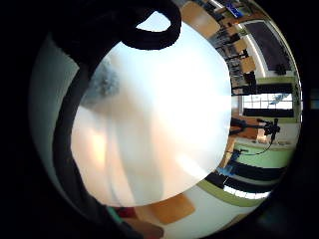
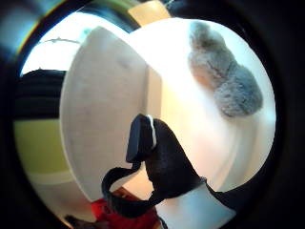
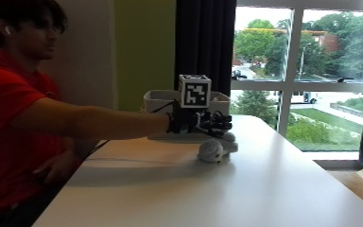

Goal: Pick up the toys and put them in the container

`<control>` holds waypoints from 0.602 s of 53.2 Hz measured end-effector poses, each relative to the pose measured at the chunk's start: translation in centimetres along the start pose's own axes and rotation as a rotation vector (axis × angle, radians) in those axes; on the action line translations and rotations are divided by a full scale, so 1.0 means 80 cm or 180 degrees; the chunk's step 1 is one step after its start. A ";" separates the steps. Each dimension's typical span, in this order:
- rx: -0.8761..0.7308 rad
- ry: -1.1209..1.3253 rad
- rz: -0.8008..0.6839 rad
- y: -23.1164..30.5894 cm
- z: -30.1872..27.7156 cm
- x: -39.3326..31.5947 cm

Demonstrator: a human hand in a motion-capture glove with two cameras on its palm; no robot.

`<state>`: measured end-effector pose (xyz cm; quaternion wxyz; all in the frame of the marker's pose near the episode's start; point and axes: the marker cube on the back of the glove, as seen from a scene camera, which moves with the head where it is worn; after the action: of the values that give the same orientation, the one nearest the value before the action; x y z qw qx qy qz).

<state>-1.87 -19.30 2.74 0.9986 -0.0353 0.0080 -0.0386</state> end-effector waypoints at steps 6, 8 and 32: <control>0.0017 0.0117 0.0050 -0.012 0.015 0.002; 0.0042 0.0198 0.0071 -0.018 0.019 0.001; 0.0060 0.0271 0.0355 -0.084 0.057 0.007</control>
<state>-1.76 -25.74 7.80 0.9982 -0.0238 0.0522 0.0156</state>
